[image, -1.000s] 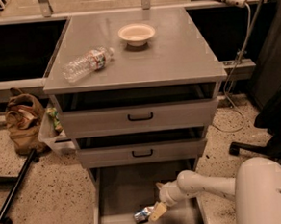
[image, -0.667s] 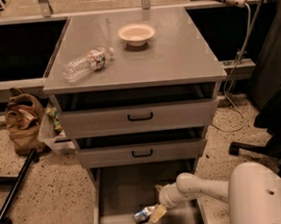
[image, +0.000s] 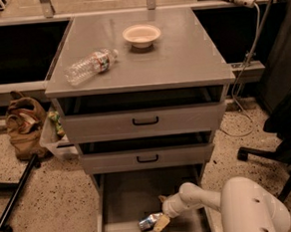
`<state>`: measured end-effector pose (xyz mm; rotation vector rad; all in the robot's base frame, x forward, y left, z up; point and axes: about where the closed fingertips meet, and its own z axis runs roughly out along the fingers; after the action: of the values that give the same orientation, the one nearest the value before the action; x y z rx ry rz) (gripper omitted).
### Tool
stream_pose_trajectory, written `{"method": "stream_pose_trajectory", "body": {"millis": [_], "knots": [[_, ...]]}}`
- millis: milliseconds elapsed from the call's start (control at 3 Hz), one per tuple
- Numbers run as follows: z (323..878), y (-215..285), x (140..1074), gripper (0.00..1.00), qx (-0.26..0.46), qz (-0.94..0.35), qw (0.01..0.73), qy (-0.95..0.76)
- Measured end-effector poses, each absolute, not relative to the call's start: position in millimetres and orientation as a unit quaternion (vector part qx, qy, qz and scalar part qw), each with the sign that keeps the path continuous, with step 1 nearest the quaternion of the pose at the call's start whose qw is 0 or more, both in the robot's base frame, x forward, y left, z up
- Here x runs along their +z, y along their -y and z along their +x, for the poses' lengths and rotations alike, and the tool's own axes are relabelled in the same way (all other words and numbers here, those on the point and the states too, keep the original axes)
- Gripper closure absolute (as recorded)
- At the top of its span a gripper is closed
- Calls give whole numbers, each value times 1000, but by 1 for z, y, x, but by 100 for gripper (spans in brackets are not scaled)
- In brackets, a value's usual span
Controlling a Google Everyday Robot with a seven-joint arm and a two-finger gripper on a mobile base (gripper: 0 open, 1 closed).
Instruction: Pick redbull can from bottom drawer and place on counter
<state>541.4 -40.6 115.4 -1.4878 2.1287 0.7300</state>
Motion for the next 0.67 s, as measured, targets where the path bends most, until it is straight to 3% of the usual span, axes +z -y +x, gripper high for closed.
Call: {"method": "stream_pose_trajectory", "body": {"millis": [333, 667], "knots": [[538, 30, 106, 0, 271, -544, 219, -763], [538, 30, 105, 18, 271, -544, 219, -763]]}}
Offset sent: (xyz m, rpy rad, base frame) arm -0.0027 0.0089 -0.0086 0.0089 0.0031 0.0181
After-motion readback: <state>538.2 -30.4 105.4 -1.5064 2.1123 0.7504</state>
